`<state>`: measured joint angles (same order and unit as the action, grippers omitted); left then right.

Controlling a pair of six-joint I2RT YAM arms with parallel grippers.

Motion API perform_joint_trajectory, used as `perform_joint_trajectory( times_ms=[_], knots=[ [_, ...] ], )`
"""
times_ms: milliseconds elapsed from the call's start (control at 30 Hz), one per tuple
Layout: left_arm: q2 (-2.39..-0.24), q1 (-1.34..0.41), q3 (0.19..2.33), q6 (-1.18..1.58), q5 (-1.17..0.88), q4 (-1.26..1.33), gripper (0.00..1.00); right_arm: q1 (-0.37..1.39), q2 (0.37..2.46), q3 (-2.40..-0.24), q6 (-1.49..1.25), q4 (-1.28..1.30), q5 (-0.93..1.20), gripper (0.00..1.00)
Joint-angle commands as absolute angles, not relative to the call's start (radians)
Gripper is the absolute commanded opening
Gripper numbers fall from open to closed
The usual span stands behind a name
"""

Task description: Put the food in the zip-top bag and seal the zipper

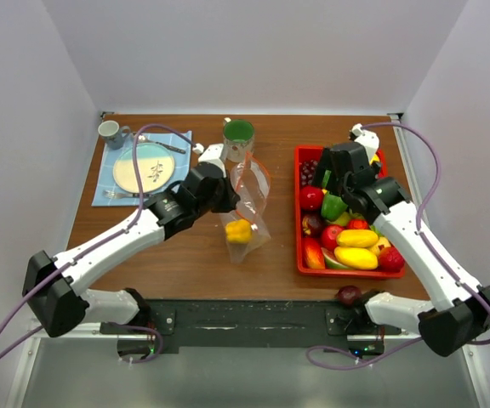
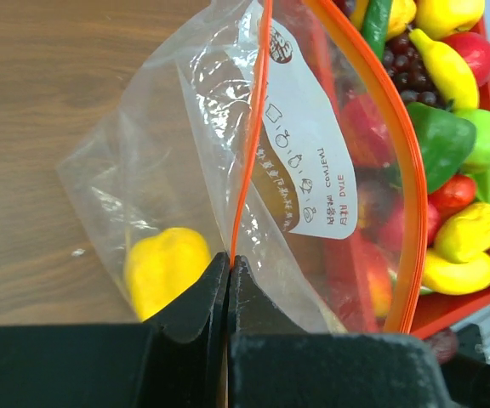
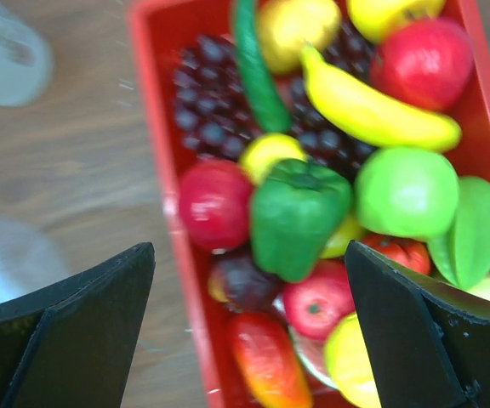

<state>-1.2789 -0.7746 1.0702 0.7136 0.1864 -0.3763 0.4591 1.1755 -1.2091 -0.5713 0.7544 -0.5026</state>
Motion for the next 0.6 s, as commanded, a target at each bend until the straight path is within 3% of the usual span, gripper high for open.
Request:
perform_joint_trajectory(
  times_ms=[0, 567],
  knots=[
    [-1.229, -0.709, 1.147, 0.585, 0.14, -0.396, 0.0, 0.396, 1.204, -1.131, -0.561, 0.669, -0.431, 0.99],
    [-1.106, -0.687, 1.304, 0.391, 0.221, -0.687, 0.0, 0.356, 1.258, -1.008, -0.607, 0.574, -0.439, 0.99]
  ],
)
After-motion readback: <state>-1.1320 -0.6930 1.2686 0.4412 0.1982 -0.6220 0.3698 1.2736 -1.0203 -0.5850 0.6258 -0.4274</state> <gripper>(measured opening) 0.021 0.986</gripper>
